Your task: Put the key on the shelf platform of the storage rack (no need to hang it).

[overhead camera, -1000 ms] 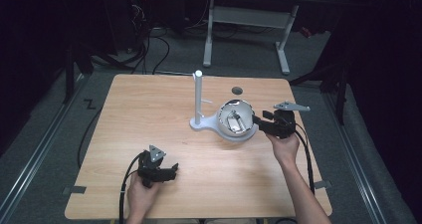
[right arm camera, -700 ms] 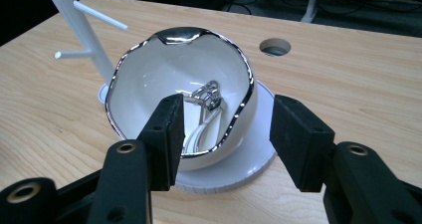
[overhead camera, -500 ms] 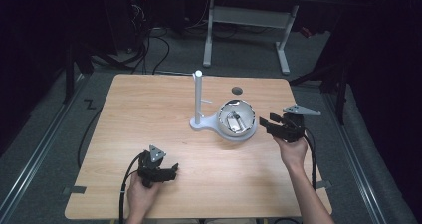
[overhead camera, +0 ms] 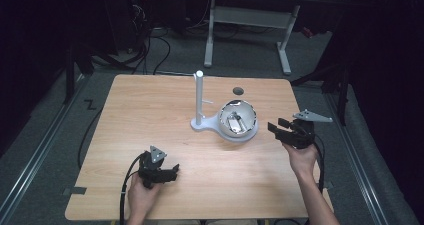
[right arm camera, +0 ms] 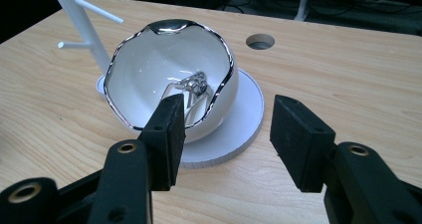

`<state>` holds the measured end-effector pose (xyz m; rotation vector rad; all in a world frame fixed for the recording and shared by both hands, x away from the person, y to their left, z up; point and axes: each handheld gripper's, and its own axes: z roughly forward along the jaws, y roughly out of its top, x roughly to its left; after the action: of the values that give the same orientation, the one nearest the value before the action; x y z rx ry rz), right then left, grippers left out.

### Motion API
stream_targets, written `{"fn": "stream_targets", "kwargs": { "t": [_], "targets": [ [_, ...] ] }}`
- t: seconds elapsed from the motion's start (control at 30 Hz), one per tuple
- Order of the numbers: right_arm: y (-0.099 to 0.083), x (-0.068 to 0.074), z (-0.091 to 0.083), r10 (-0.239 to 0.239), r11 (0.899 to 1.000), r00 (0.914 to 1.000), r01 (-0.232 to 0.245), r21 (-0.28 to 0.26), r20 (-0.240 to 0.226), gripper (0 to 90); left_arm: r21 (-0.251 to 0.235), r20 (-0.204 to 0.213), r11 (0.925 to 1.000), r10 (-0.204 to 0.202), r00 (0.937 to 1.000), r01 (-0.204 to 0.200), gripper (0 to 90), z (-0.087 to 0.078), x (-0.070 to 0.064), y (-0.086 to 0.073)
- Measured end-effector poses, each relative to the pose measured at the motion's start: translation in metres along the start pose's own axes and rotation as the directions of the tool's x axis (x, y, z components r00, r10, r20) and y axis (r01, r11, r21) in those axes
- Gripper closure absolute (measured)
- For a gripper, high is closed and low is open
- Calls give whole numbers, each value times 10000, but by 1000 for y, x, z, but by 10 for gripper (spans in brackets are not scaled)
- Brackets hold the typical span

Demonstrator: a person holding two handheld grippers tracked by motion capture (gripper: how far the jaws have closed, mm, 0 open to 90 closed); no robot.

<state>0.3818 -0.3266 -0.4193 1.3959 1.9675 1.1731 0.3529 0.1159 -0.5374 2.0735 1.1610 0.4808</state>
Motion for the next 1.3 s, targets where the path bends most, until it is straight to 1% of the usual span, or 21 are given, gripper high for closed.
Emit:
{"fn": "stream_targets", "kwargs": {
  "t": [0.07,0.17,0.23,0.33,0.37,0.5,0.57,0.63,0.7,0.8,1.07,1.2,1.3],
  "targets": [
    [-1,-1,-3,-47,10000,10000,47,-53,18,485,1,0,10000,1,10000,-1,153,0,0,0],
    [-5,-3,-6,63,10000,10000,-63,-73,3,485,-17,-8,10000,2,10000,-2,153,0,0,0],
    [-8,-5,-7,177,9998,9998,-177,46,-8,487,-19,-8,10000,-1,10000,1,153,0,0,0],
    [-11,-9,-13,505,9987,9987,-505,8,-104,487,-19,-9,10000,1,10000,-1,153,0,0,0],
    [-11,-10,-14,403,9992,9992,-404,-38,-70,487,-19,-10,10000,1,10000,-1,153,0,0,0],
    [-12,-10,-21,436,9989,9990,-438,-191,-72,487,-19,-11,10000,2,10000,-2,153,0,0,0],
    [-14,-10,-23,412,9990,9991,-414,-184,-70,486,-20,-11,10000,2,10000,-2,153,0,0,0],
    [-16,-10,-24,470,9987,9988,-473,-200,-166,484,-19,-12,10000,1,10000,-1,153,0,0,0],
    [-20,-11,-27,661,9975,9972,-669,-213,-336,480,-19,-11,10000,-1,10000,1,153,0,0,0],
    [-26,-14,-32,780,9965,9963,-790,-269,-366,479,-1,-6,10000,4,10000,-4,153,0,0,0],
    [-40,-19,-43,1001,9943,9945,-1011,-352,-304,479,2,-6,10000,5,10000,-5,153,0,0,0],
    [-47,-22,-44,1215,9916,9922,-1226,-423,-272,479,1,-7,10000,6,10000,-6,153,0,0,0],
    [-51,-22,-43,1205,9916,9925,-1214,-451,-218,479,1,-9,10000,6,10000,-6,153,0,0,0]
  ]
}}
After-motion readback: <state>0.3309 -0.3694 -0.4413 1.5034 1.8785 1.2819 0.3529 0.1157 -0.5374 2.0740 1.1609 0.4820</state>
